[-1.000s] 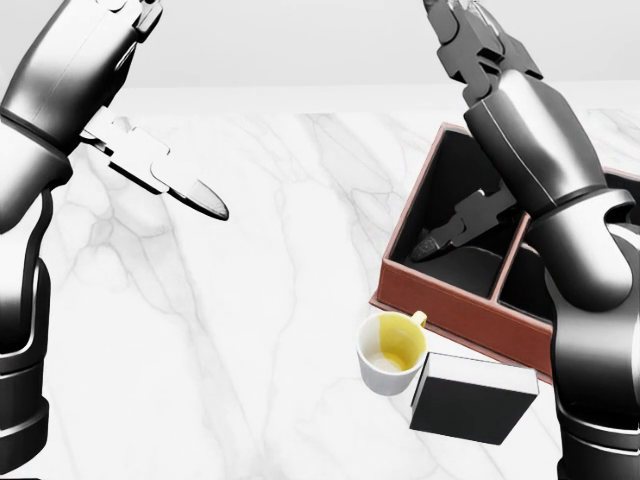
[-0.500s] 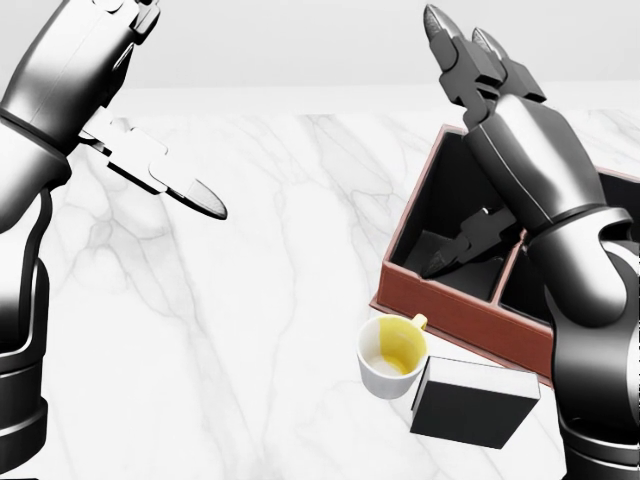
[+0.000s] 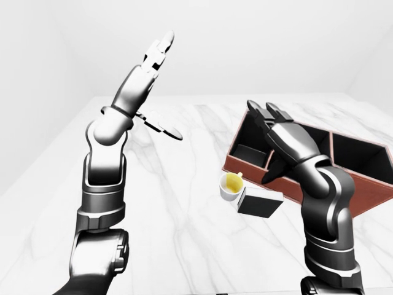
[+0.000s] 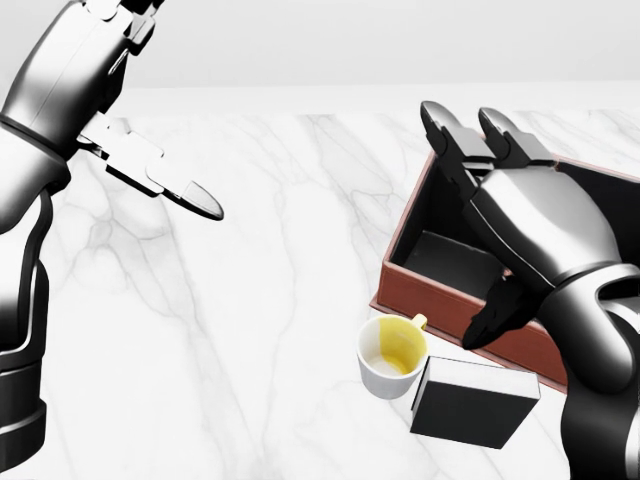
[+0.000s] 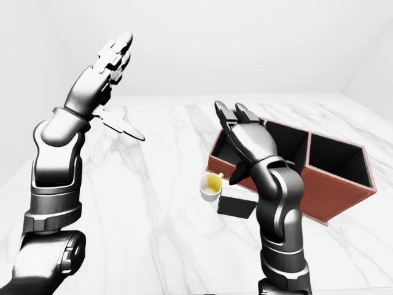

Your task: Pick up the book and place it in the caddy.

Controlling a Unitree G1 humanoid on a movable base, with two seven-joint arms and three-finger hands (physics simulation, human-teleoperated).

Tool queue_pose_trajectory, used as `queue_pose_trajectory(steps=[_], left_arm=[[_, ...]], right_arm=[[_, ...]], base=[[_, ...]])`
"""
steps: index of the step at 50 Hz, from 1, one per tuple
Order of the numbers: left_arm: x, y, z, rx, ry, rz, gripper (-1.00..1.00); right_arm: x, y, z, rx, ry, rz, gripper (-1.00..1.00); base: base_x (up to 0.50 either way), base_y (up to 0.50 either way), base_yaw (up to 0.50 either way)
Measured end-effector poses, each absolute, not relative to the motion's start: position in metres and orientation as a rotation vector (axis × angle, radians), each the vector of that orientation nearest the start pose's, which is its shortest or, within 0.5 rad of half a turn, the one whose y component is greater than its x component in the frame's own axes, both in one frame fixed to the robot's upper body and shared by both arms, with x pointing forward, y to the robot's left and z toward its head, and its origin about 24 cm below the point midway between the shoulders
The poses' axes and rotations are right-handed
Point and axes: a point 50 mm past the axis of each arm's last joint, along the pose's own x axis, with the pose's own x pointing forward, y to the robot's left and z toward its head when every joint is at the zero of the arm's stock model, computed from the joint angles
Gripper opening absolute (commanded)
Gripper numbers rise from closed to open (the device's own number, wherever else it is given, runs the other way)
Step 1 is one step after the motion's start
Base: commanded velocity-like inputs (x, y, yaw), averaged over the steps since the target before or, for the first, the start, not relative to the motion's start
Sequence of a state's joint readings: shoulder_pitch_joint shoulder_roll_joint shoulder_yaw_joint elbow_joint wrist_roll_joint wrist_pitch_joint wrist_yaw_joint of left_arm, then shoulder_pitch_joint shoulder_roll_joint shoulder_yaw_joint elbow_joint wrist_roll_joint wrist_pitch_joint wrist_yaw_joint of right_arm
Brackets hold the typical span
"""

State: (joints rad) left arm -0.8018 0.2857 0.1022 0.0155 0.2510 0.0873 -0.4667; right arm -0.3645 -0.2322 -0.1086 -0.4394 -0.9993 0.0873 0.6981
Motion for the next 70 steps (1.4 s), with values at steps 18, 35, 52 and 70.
queue_pose_trajectory(steps=[18, 35, 52, 70], left_arm=[[0.341, 0.148, 0.264, 0.579, -0.552, -0.329, 1.0], [0.345, 0.15, 0.259, 0.565, -0.525, -0.327, 1.0], [0.349, 0.152, 0.252, 0.547, -0.493, -0.322, 1.0], [0.349, 0.153, 0.247, 0.545, -0.48, -0.324, 1.0]], right_arm=[[0.247, -0.177, 0.202, -1.39, -0.176, -0.016, 1.0], [0.233, -0.179, 0.169, -1.358, -0.043, 0.034, 1.0], [0.234, -0.178, 0.117, -1.284, 0.144, 0.19, 1.0], [0.245, -0.178, 0.091, -1.283, 0.191, 0.195, 1.0]], base=[[0.0, 0.0, 0.0], [0.0, 0.0, 0.0], [0.0, 0.0, 0.0], [0.0, 0.0, 0.0]])
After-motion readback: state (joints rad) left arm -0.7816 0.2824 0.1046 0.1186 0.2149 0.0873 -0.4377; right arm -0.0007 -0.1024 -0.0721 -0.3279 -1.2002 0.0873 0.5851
